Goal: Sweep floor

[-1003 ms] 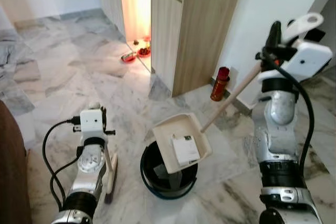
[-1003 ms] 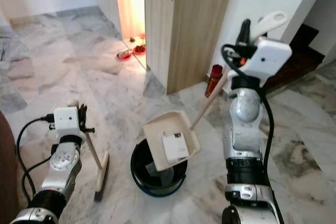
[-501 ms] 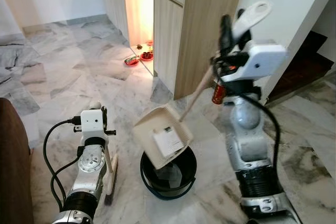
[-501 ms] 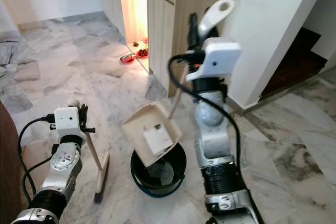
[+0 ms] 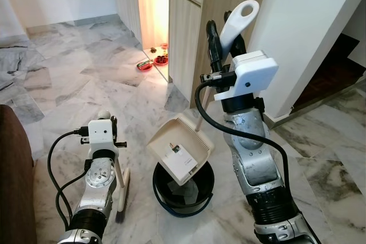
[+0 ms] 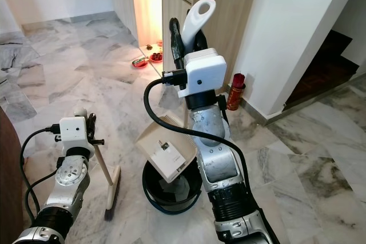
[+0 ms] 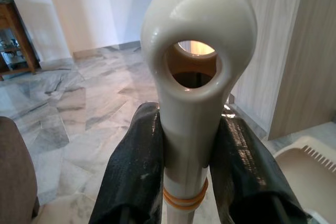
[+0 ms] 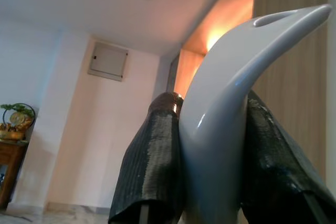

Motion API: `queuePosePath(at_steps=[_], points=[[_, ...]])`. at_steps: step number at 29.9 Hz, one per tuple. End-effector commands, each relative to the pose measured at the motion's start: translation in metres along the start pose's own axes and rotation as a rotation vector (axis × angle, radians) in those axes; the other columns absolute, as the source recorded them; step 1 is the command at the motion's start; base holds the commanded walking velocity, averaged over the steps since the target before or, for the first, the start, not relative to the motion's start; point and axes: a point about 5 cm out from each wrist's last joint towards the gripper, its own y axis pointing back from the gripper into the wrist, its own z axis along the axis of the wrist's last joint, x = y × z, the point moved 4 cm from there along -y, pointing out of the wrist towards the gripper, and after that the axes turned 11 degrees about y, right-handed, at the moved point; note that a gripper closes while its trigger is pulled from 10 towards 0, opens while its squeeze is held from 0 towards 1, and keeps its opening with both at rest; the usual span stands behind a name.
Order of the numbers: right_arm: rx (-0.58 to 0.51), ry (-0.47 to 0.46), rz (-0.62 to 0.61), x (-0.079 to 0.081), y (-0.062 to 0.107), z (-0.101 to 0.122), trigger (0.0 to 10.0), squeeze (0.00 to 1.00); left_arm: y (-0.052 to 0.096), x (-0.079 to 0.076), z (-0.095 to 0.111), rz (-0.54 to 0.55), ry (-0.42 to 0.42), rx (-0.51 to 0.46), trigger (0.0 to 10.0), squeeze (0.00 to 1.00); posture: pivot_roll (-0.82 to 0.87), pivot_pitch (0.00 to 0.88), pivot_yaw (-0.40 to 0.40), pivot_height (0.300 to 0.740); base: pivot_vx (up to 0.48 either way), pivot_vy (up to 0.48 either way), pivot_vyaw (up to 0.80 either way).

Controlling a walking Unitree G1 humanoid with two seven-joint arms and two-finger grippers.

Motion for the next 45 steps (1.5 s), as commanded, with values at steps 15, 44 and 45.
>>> queuePosePath(at_steps=[15, 44, 45], points=[[-0.201, 0.143, 0.117, 0.023, 0.002, 0.036, 10.0, 0.00, -0.003, -0.004, 0.013, -0.013, 0.018, -0.061, 10.0, 0.00, 0.00, 0.000, -0.044, 0.740, 0.000, 0.000, 0.00], [-0.011, 0.403, -0.061, -0.031, 0.006, -0.008, 10.0, 0.00, -0.002, -0.003, 0.010, -0.026, 0.016, -0.050, 10.0, 0.00, 0.00, 0.000, -0.046, 0.740, 0.000, 0.000, 0.00], [0.050, 0.446, -0.101, -0.049, 0.013, -0.021, 10.0, 0.00, -0.002, -0.002, 0.010, -0.029, 0.012, -0.048, 10.0, 0.00, -0.01, 0.000, -0.046, 0.740, 0.000, 0.000, 0.00]])
